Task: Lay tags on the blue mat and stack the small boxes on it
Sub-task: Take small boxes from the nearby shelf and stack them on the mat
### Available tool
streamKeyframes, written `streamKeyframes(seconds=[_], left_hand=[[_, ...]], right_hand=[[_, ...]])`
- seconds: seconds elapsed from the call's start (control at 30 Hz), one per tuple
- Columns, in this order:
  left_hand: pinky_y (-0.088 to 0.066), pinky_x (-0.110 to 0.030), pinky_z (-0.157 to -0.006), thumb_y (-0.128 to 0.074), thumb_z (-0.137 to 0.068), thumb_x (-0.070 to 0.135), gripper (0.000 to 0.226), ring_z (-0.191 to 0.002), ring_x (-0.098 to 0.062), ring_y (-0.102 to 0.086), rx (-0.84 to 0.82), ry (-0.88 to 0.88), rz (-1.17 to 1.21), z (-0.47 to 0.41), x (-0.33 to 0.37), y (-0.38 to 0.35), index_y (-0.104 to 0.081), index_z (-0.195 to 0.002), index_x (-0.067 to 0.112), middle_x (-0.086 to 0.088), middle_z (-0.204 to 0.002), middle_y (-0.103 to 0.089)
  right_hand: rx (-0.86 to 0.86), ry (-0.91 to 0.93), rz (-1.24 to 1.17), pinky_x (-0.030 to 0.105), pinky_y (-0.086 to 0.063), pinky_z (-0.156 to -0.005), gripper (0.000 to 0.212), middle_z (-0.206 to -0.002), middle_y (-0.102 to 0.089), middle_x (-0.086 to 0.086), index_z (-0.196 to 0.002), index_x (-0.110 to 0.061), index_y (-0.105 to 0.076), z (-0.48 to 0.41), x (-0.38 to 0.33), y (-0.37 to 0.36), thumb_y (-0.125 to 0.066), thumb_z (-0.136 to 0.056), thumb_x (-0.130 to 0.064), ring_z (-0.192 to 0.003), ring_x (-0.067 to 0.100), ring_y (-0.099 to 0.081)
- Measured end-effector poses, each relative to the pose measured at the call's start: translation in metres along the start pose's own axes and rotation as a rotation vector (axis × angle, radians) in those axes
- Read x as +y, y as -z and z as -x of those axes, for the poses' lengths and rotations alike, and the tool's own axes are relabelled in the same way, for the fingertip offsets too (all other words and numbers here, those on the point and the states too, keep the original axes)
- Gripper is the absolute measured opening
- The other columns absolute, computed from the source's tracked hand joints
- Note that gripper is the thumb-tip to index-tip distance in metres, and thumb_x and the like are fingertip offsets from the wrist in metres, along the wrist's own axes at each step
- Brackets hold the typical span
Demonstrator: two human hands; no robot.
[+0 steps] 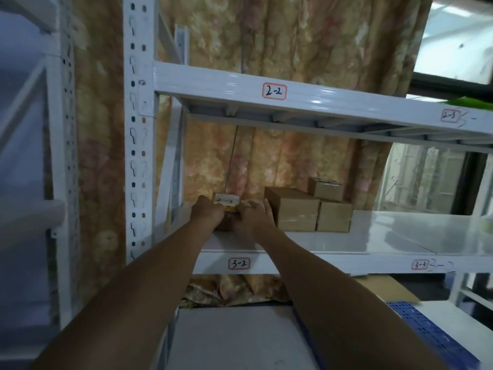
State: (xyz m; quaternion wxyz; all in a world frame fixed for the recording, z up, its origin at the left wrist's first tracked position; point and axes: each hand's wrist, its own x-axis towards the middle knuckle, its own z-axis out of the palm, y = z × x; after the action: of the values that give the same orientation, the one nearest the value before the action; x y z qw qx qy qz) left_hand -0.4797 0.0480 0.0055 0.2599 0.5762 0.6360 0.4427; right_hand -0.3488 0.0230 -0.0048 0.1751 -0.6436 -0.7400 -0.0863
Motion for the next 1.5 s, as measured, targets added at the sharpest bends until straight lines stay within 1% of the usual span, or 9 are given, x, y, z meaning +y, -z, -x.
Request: streamKeyframes(seconds=[0.27, 0.53, 0.77, 0.87, 0.97, 1.07, 1.13, 1.33, 1.5], left_hand=[[-0.041, -0.031, -0.060, -0.057, -0.092, 0.018, 0.038, -0.093, -0.032, -0.058, 0.027, 0.018, 0.052, 0.015, -0.004, 0.021, -0.055, -0.127, 0.003, -0.019, -0.119, -0.062], [-0.055, -0.045, -0.091, -0.061, -0.085, 0.022, 0.039, -0.110, -0.037, -0.057, 0.089, 0.111, 0.207, 0.026, -0.004, 0.034, -0.057, -0.121, 0.007, -0.017, -0.119, -0.060], [-0.060, -0.046, -0.083, -0.071, -0.077, 0.006, 0.034, -0.094, -0.037, -0.064, 0.100, 0.219, 0.441, 0.029, -0.009, 0.047, -0.060, -0.108, 0.002, -0.017, -0.104, -0.065], [-0.060, -0.050, -0.082, -0.075, -0.069, 0.006, 0.036, -0.088, -0.037, -0.066, 0.087, 0.240, 0.496, 0.031, -0.013, 0.047, -0.063, -0.102, -0.001, -0.016, -0.093, -0.068], [-0.061, -0.050, -0.079, -0.074, -0.066, 0.009, 0.038, -0.084, -0.036, -0.068, 0.105, 0.227, 0.574, 0.026, -0.019, 0.047, -0.067, -0.102, -0.001, -0.016, -0.091, -0.070], [-0.062, -0.050, -0.078, -0.080, -0.057, 0.008, 0.033, -0.083, -0.034, -0.071, 0.101, 0.185, 0.615, 0.029, -0.016, 0.047, -0.072, -0.089, 0.003, -0.014, -0.089, -0.074], [-0.062, -0.050, -0.080, -0.081, -0.056, 0.004, 0.028, -0.085, -0.032, -0.072, 0.041, 0.130, 0.643, 0.033, -0.008, 0.042, -0.074, -0.082, 0.008, -0.012, -0.087, -0.076], [-0.059, -0.043, -0.082, -0.080, -0.068, 0.000, 0.025, -0.083, -0.024, -0.070, -0.134, -0.037, 0.723, 0.065, 0.039, -0.004, -0.074, -0.077, 0.023, 0.000, -0.082, -0.074], [-0.059, -0.038, -0.084, -0.081, -0.079, 0.025, 0.008, -0.082, -0.022, -0.068, -0.223, -0.065, 0.791, 0.100, 0.086, -0.072, -0.076, -0.074, 0.023, 0.002, -0.086, -0.075]], right_hand=[[-0.001, -0.015, -0.056, 0.054, 0.014, -0.120, 0.048, -0.156, -0.042, -0.001, -0.137, -0.028, -0.055, 0.007, -0.023, 0.002, -0.037, -0.097, -0.048, -0.152, 0.017, -0.019], [0.052, -0.006, -0.072, 0.052, 0.009, -0.120, 0.043, -0.142, -0.055, 0.006, -0.129, -0.021, -0.061, 0.020, -0.044, 0.015, -0.037, -0.102, -0.044, -0.146, 0.025, -0.029], [0.100, -0.141, -0.106, 0.050, 0.008, -0.122, 0.069, -0.143, -0.056, 0.011, -0.142, -0.011, -0.051, 0.022, -0.047, 0.007, -0.023, -0.098, -0.056, -0.142, 0.027, -0.038], [0.159, -0.184, -0.095, 0.050, 0.009, -0.123, 0.067, -0.135, -0.062, 0.010, -0.131, -0.010, -0.060, 0.020, -0.047, 0.005, -0.020, -0.100, -0.054, -0.137, 0.025, -0.045], [0.177, -0.181, -0.145, 0.050, 0.010, -0.122, 0.064, -0.131, -0.064, 0.010, -0.142, -0.007, -0.049, 0.018, -0.053, 0.006, -0.026, -0.102, -0.052, -0.134, 0.024, -0.048], [0.246, -0.197, -0.362, 0.044, -0.026, -0.117, 0.060, -0.123, -0.068, 0.012, -0.151, -0.008, -0.035, 0.012, -0.051, 0.005, -0.039, -0.103, -0.044, -0.122, 0.029, -0.059], [0.279, -0.205, -0.618, 0.033, -0.048, -0.091, 0.047, -0.120, -0.070, 0.012, -0.143, -0.010, -0.050, 0.013, -0.043, 0.011, -0.048, -0.102, -0.033, -0.113, 0.032, -0.064], [0.523, -0.420, -0.990, 0.028, -0.047, -0.076, 0.022, -0.104, -0.075, 0.007, -0.110, -0.013, -0.077, 0.041, 0.022, 0.043, -0.064, -0.095, -0.021, -0.096, 0.022, -0.067], [0.745, -0.626, -1.119, 0.031, -0.052, -0.078, 0.021, -0.092, -0.074, 0.004, -0.102, -0.014, -0.080, 0.096, 0.095, 0.077, -0.075, -0.088, -0.028, -0.087, 0.021, -0.066]])
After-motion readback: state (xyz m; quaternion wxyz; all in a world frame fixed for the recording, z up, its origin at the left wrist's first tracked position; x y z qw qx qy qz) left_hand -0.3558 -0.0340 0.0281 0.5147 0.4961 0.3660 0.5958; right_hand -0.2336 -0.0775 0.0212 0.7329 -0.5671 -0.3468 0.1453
